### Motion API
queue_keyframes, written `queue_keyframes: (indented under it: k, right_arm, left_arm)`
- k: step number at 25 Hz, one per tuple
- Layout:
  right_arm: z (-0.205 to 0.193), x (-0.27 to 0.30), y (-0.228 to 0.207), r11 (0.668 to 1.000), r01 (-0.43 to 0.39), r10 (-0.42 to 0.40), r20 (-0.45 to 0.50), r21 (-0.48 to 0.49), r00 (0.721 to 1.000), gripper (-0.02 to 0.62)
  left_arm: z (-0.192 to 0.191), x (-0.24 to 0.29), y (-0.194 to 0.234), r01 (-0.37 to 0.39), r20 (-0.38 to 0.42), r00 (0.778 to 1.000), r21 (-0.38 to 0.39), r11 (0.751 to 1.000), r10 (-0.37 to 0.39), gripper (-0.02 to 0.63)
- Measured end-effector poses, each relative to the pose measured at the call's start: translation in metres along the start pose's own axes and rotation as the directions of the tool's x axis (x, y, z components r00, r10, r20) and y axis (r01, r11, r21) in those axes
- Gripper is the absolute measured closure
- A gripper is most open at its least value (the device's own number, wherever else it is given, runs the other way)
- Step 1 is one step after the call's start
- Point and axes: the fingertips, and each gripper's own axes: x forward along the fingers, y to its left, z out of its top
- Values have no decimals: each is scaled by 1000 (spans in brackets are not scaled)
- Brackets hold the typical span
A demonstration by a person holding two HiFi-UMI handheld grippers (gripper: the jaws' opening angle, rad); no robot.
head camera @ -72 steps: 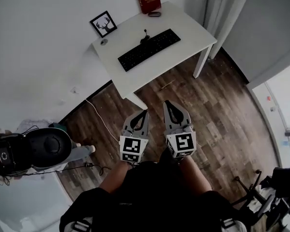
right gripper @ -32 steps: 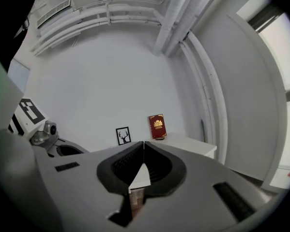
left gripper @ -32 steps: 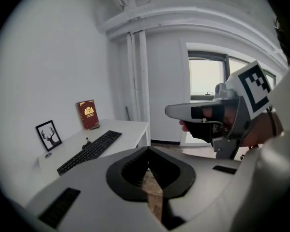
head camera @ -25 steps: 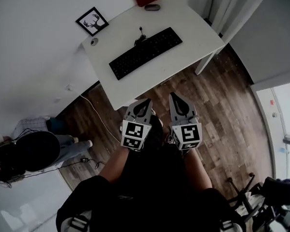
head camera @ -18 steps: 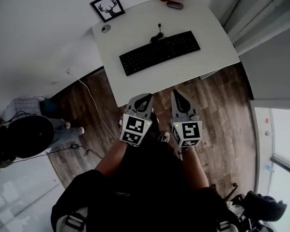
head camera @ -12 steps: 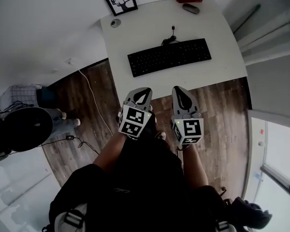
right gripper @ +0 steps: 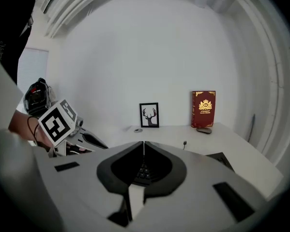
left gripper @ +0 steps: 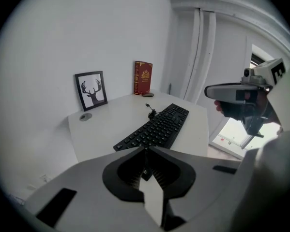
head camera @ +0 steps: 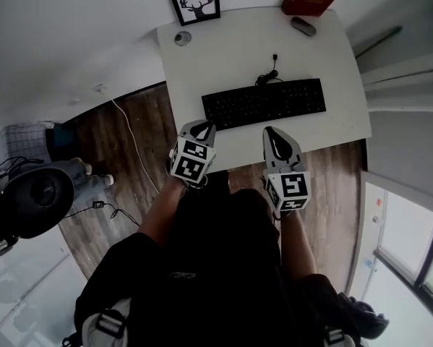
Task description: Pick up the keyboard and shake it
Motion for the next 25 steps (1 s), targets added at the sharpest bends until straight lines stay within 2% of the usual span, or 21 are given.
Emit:
queue_keyframes:
  k: [4, 9, 10, 12, 14, 17, 19, 22, 25]
  right_arm:
    - [12, 17, -17, 1000, 28, -28, -11, -2, 1000, 574]
    - [1, 32, -35, 1000, 8, -8, -58, -1, 998, 574]
    - [-1, 38, -39, 1000, -5, 5, -60, 1, 998, 574]
    - [-4, 49, -45, 999, -52, 51, -68, -9, 996, 574]
    - [-2, 60, -47, 993, -115, 112, -79, -35, 990, 574]
    - [18, 81, -53, 978, -196, 190, -77, -78, 979, 574]
    - [38, 93, -57, 967, -232, 227, -58, -101, 972, 574]
    - [54, 107, -68, 960, -253, 250, -39, -118, 967, 574]
    - [46, 110, -78, 966, -243, 239, -58, -85, 969, 572]
  left_arm:
    - [3, 17, 31, -9, -40, 999, -8, 1000, 9, 601]
    - [-5, 41, 61, -24, -116, 993, -40, 999, 19, 598]
    - [-5, 49, 65, -20, -139, 990, -39, 999, 14, 584]
    - [-6, 63, 68, -1, -192, 981, -36, 999, -6, 492]
    - [-9, 74, 69, 8, -233, 972, -58, 998, -21, 460]
    - [-16, 86, 74, 14, -269, 961, -170, 985, -60, 436]
    - [-21, 91, 74, 35, -297, 950, -223, 974, -102, 389]
    - [-26, 101, 72, 78, -352, 922, -238, 968, -161, 280]
    - [-25, 112, 64, 132, -364, 904, -257, 957, -223, 259]
